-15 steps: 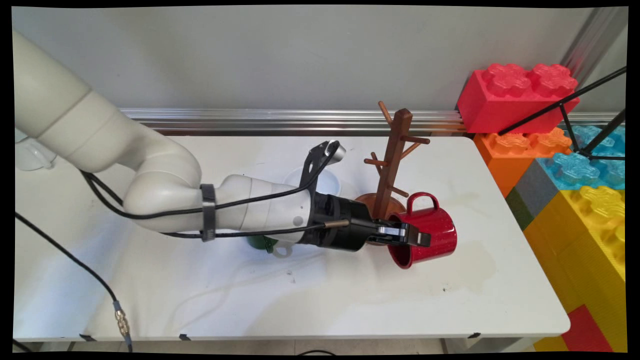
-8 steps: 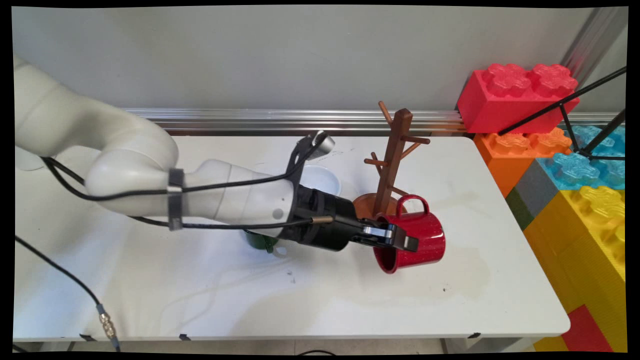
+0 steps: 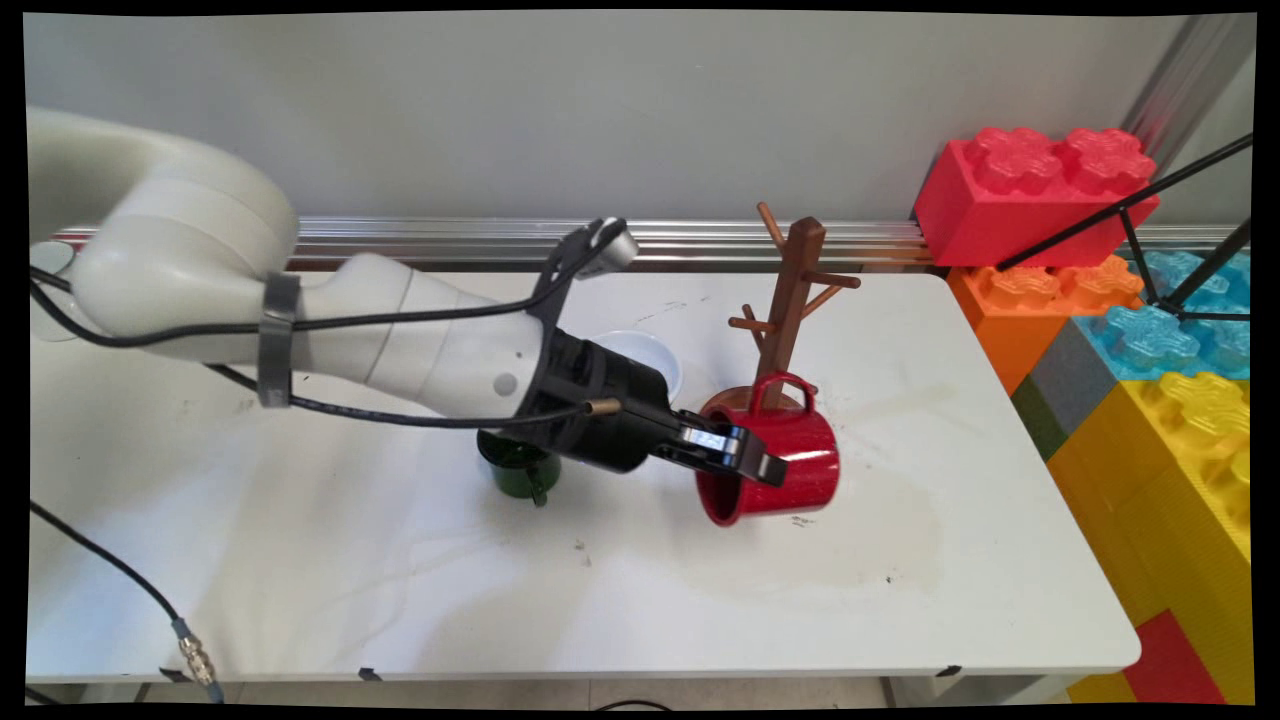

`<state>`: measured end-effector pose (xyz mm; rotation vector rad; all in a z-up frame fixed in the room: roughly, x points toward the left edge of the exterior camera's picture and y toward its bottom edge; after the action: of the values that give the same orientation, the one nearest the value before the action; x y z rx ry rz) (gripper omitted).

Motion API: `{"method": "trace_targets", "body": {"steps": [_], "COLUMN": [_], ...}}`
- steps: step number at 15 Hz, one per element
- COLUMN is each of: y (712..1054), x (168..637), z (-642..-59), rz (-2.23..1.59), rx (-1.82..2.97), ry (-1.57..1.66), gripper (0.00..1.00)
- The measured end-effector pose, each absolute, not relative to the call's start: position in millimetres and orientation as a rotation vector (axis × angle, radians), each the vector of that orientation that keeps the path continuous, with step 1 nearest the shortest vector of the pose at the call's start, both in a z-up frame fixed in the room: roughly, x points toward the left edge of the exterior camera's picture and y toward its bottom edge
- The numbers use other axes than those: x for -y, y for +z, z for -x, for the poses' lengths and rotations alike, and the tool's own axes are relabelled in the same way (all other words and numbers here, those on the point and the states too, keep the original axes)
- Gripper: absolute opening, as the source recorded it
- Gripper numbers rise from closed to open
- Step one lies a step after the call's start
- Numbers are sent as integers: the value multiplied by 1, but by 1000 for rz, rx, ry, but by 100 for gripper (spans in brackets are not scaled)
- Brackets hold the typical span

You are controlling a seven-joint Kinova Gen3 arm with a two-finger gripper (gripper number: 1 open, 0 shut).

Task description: Place the picked object on the table

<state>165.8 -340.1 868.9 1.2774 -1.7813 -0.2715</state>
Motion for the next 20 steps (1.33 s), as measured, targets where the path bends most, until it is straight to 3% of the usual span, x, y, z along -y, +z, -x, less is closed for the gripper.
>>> {"method": "trace_targets", "body": {"steps": [8,20], "y": [901,922], "x": [344,359], "z": [-175,-162], "rz": [-1344,-1560], "rx": [1968,2177], "ry": [-175,-58], "gripper": [0,0]}}
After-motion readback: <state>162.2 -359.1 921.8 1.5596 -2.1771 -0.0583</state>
